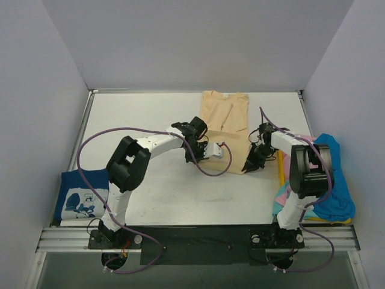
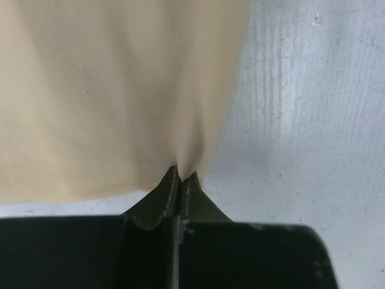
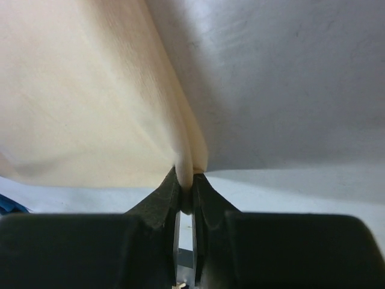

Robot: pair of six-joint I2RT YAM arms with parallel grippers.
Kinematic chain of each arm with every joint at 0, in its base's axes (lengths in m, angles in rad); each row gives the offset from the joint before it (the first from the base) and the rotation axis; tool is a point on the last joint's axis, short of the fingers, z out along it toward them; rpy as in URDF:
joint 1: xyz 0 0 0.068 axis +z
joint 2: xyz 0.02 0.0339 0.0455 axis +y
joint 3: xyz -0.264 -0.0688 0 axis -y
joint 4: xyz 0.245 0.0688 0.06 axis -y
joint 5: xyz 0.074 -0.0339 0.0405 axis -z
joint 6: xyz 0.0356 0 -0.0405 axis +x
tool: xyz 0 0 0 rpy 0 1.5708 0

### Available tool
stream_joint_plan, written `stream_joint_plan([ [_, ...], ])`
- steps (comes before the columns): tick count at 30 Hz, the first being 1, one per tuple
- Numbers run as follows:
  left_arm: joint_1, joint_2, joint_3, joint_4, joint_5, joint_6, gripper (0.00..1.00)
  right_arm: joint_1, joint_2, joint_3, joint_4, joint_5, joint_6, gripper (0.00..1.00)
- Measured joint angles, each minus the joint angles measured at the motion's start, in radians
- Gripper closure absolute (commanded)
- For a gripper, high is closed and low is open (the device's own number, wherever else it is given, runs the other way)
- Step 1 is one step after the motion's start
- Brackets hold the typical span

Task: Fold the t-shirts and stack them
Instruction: Grab one side of the 2/3 rectangular tshirt with both arms, then fold the long partially folded tshirt into a neat square

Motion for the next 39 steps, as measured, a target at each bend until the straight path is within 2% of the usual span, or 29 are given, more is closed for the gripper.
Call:
stream_joint_plan([
  [4,0.000,-0.025,-0.018,-0.045,0.029,-0.017,1.00,0.006,-0.064,-0.039,-0.025,-0.013,-0.032,1.00],
  [8,-0.010,-0.148,-0.107,-0.137,0.081,-0.021,1.00,0.051,-0.203,-0.101,-0.101,-0.044,-0.068,1.00],
  [16,-0.077,-0.505,-0.235,-0.465,0.241,0.065,1.00,0.228,-0.599,-0.238,-0.335,-0.166,-0.098,1.00],
  [19,-0.089,-0.588,-0.264,-0.527,0.298,0.087,1.00,0.333,-0.732,-0.246,-0.403,-0.224,-0.083,1.00],
  [22,-0.082,-0.639,-0.278,-0.575,0.344,0.081,1.00,0.394,-0.786,-0.241,-0.438,-0.279,-0.066,1.00],
  [24,-0.057,-0.654,-0.276,-0.587,0.380,0.075,1.00,0.386,-0.767,-0.226,-0.453,-0.295,-0.063,1.00],
  [27,0.041,-0.648,-0.252,-0.601,0.420,0.042,1.00,0.348,-0.673,-0.170,-0.458,-0.321,-0.076,1.00],
  [31,0.183,-0.588,-0.165,-0.601,0.436,-0.032,1.00,0.212,-0.471,-0.032,-0.436,-0.360,-0.116,1.00],
  [33,0.223,-0.537,-0.116,-0.583,0.431,-0.076,1.00,0.145,-0.366,0.077,-0.426,-0.373,-0.135,1.00],
  [39,0.296,-0.304,0.105,-0.505,0.384,-0.192,1.00,0.074,-0.114,0.282,-0.382,-0.378,-0.171,1.00],
])
